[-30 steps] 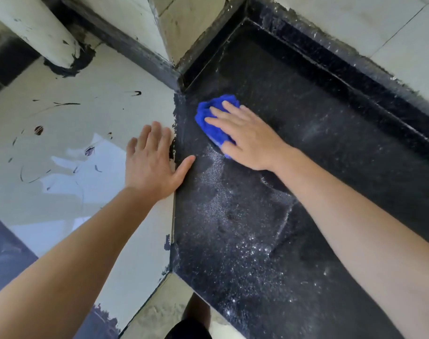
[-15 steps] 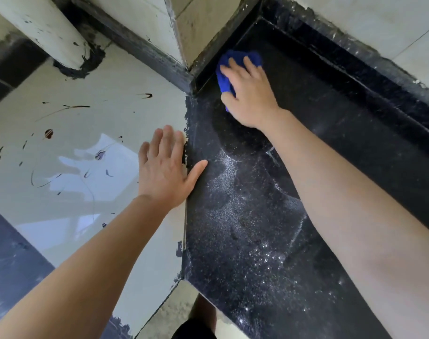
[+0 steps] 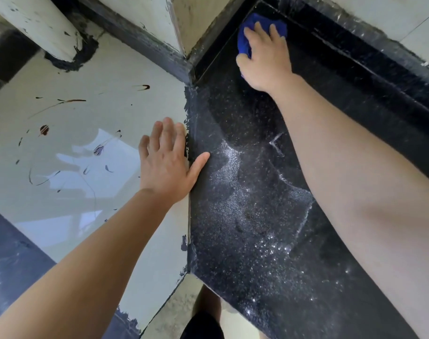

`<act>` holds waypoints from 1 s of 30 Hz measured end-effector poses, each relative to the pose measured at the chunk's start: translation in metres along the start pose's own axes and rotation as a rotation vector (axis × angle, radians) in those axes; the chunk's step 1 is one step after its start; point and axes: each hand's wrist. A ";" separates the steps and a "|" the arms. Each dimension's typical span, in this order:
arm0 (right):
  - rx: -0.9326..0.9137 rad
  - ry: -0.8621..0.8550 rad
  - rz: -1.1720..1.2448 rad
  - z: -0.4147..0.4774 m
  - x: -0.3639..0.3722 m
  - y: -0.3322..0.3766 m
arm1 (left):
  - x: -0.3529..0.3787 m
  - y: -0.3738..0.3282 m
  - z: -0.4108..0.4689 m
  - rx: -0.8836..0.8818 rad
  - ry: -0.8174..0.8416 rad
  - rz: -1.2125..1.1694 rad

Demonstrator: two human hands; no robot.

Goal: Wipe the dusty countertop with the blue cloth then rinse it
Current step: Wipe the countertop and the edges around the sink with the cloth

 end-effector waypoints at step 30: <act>-0.442 0.129 -0.048 -0.203 0.061 0.081 | 0.008 0.029 -0.104 -0.022 0.033 -0.085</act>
Point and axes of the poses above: each hand's wrist, its own z-axis towards the middle knuckle, its own x-axis out of the palm, y = z × x, and after that the axes turned 14 degrees about -x, right-handed
